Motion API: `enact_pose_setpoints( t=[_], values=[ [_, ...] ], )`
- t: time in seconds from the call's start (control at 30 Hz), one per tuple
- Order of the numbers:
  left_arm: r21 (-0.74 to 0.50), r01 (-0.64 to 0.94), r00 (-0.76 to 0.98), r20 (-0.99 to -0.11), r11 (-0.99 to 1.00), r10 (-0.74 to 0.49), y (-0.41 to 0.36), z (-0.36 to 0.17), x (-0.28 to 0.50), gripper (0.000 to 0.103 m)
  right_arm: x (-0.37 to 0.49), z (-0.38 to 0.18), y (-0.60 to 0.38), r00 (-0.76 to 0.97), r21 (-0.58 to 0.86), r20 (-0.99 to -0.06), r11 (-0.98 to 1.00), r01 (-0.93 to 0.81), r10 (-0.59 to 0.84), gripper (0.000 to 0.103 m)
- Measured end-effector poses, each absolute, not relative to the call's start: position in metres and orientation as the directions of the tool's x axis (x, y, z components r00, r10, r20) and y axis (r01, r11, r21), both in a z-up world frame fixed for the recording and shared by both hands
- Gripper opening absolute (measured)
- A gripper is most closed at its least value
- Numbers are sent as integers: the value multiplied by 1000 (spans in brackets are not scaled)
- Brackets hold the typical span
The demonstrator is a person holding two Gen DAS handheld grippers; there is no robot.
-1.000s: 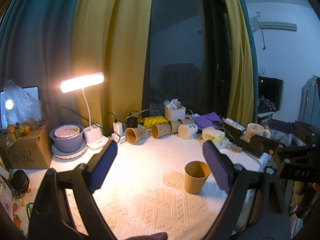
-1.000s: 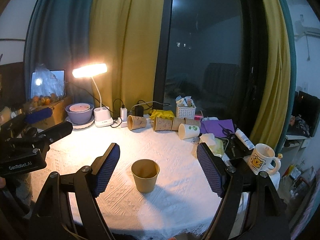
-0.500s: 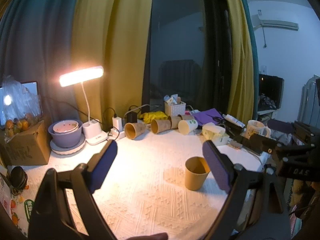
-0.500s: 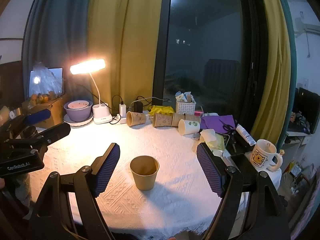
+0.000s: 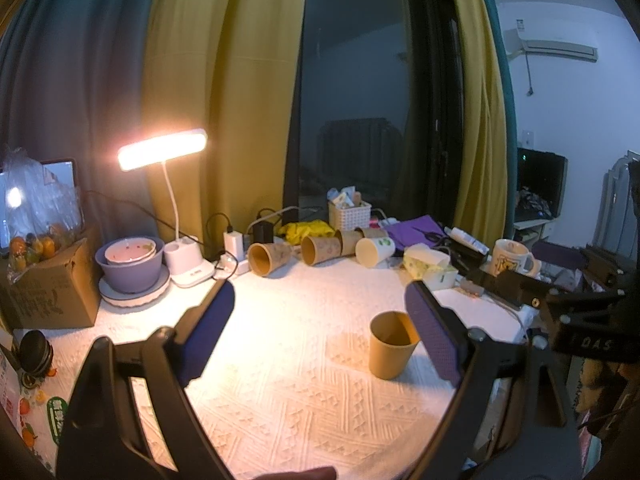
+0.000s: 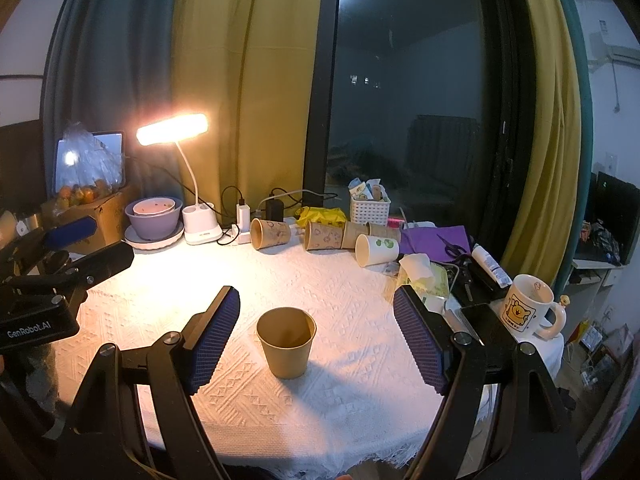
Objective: Flip cup upright
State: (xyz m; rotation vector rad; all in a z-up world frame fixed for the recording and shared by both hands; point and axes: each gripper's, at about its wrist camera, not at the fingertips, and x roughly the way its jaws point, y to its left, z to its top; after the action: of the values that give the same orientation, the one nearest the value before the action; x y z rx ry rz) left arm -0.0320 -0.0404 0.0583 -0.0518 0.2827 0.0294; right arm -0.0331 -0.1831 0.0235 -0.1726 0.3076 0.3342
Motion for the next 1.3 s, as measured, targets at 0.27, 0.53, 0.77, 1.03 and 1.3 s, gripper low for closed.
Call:
enact_pose_setpoints(
  t=[0.27, 0.53, 0.77, 1.03, 1.3],
  values=[
    [-48, -32, 959, -282, 998, 17, -43, 55, -32, 88, -33, 24, -182, 899, -116, -324, 931, -346, 294, 82],
    [-49, -33, 959, -283, 998, 18, -43, 56, -32, 88, -30, 19, -187, 900, -111, -326, 934, -341, 289, 82],
    [-49, -30, 959, -285, 998, 15, -43, 55, -32, 88, -30, 19, -187, 900, -111, -327, 933, -341, 290, 82],
    [-49, -30, 958, -285, 998, 14, -44, 55, -32, 88, -30, 19, -187, 900, -112, -326, 933, -341, 290, 82],
    [-50, -31, 958, -286, 998, 15, -45, 55, -32, 88, -29, 18, -187, 899, -112, -328, 934, -341, 289, 82]
  ],
)
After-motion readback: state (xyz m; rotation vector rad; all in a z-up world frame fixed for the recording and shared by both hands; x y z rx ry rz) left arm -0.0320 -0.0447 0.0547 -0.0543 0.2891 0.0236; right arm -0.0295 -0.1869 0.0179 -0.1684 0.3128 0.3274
